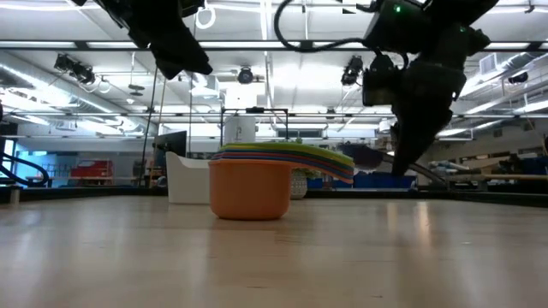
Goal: Nest measuring cups in basket
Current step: Stack the blue measuring cup on top of the green measuring cup
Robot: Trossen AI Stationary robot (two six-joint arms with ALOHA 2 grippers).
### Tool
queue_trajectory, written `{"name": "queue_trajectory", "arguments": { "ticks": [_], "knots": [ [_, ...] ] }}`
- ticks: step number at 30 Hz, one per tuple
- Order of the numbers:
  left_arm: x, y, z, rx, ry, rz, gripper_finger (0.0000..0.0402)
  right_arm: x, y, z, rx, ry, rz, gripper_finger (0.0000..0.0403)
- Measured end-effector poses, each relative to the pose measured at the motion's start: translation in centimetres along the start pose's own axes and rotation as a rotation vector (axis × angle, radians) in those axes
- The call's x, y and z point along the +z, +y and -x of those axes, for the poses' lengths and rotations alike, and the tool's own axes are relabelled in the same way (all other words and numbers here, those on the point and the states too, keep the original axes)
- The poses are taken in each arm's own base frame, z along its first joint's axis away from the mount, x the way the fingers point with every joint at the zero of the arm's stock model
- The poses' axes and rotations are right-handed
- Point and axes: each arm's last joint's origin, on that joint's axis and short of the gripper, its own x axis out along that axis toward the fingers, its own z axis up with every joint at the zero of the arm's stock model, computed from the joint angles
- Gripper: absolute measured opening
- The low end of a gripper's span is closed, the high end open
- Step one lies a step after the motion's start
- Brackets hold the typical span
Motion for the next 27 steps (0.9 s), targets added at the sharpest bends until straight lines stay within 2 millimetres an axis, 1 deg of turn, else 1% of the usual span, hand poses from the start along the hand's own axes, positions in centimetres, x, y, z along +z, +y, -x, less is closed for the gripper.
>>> {"name": "queue_trajectory", "arguments": {
  "ticks": [6,12,17,20,27],
  "knots": [
    [-0.3,0.1,0.0,0.025,0.033,-0.004,0.0103,0.9,1.2,0.6,0.012,-0.059,0.001,0.0179],
    [-0.5,0.2,0.0,0.028,0.046,-0.005,0.0103,1.3,2.1,0.9,0.028,-0.096,0.003,0.0179],
    [-0.5,0.2,0.0,0.029,0.046,-0.005,0.0103,1.4,2.8,1.0,0.058,-0.128,-0.015,0.0179],
    [-0.5,0.2,0.0,0.030,0.046,-0.005,0.0103,1.6,3.4,0.6,0.072,-0.133,-0.014,0.0179],
    [-0.6,0.2,0.0,0.043,0.054,0.002,0.0103,3.8,5.9,-0.4,0.079,-0.110,0.019,0.0179]
  ]
}}
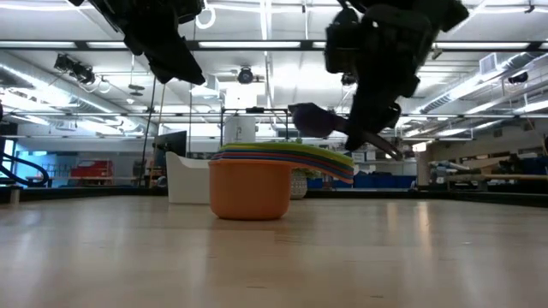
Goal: Nest measuring cups in basket
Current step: Stack the blue measuring cup on top of the green measuring cup
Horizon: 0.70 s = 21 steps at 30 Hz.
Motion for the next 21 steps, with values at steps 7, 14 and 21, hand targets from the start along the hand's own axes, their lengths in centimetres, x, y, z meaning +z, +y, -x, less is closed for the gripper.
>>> {"name": "queue_trajectory", "arguments": {
  "ticks": [7,14,21],
  "knots": [
    [-0.2,0.1,0.0,0.010,0.023,0.008,0.0103,2.4,2.2,-1.1,-0.017,0.079,0.020,0.0179],
    [-0.5,0.4,1.3,0.049,0.036,0.000,0.0103,4.8,4.2,-1.8,-0.025,0.146,-0.005,0.0179],
    [-0.5,0.7,3.3,0.077,0.004,-0.012,0.0103,6.8,5.4,-2.8,-0.045,0.215,-0.046,0.0179]
  ]
}}
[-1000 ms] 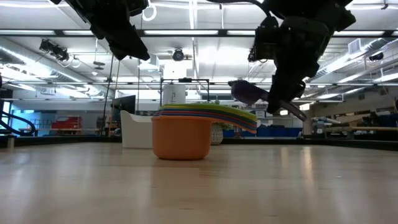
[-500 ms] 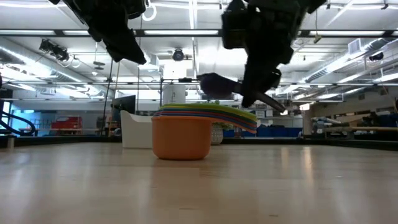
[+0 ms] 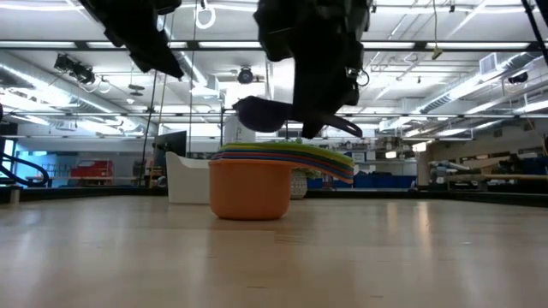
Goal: Nest measuring cups in basket
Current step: Stack the blue measuring cup on top of the green measuring cup
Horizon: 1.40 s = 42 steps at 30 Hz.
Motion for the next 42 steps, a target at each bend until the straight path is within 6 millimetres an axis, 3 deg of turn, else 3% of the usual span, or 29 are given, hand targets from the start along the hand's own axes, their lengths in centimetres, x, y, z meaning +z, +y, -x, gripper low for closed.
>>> {"name": "queue_trajectory", "arguments": {
  "ticks": [9,17,42],
  "knots": [
    [-1.1,0.6,1.3,0.028,-0.008,-0.010,0.0103,1.4,1.0,-1.2,-0.020,0.074,-0.092,0.0179],
    [-1.5,0.9,1.8,0.036,-0.032,-0.001,0.0103,1.3,1.0,-2.2,-0.003,0.133,-0.148,0.0179],
    [-1.3,0.7,2.0,0.004,-0.048,0.014,0.0103,2.2,0.4,-2.1,0.065,0.116,-0.123,0.0221]
  ]
}}
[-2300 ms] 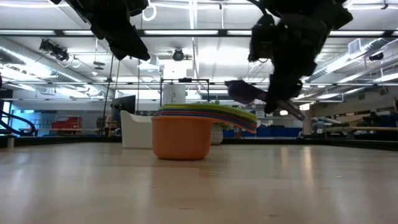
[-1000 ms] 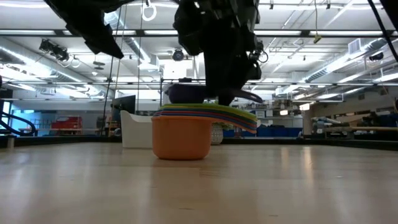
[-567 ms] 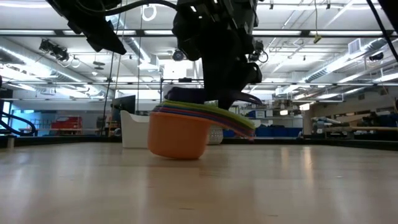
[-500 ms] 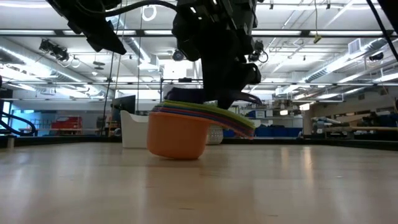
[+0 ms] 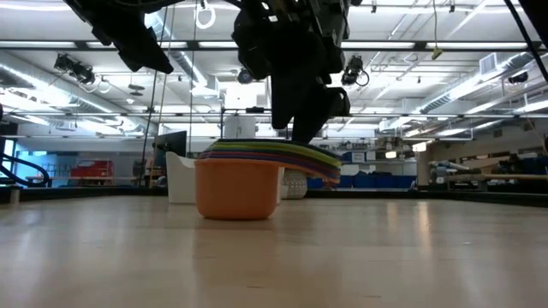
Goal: Nest measuring cups in basket
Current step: Stack the blue measuring cup on top of the green measuring cup
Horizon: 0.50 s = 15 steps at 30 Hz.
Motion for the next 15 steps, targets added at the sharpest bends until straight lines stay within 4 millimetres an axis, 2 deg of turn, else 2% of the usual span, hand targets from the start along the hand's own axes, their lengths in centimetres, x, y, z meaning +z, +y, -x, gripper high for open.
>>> {"name": "queue_trajectory", "arguments": {
  "ticks": [8,11,15],
  "knots": [
    [0.0,0.0,0.0,-0.001,-0.003,0.012,0.0103,-0.5,-0.3,2.3,-0.101,-0.055,0.148,0.0223],
    [0.0,0.0,0.0,-0.001,-0.004,0.018,0.0103,-1.0,0.5,3.3,-0.119,-0.096,0.249,0.0224],
    [0.0,0.0,0.0,-0.001,-0.002,0.023,0.0103,-1.6,1.5,3.5,-0.171,-0.154,0.322,0.0243]
  ]
}}
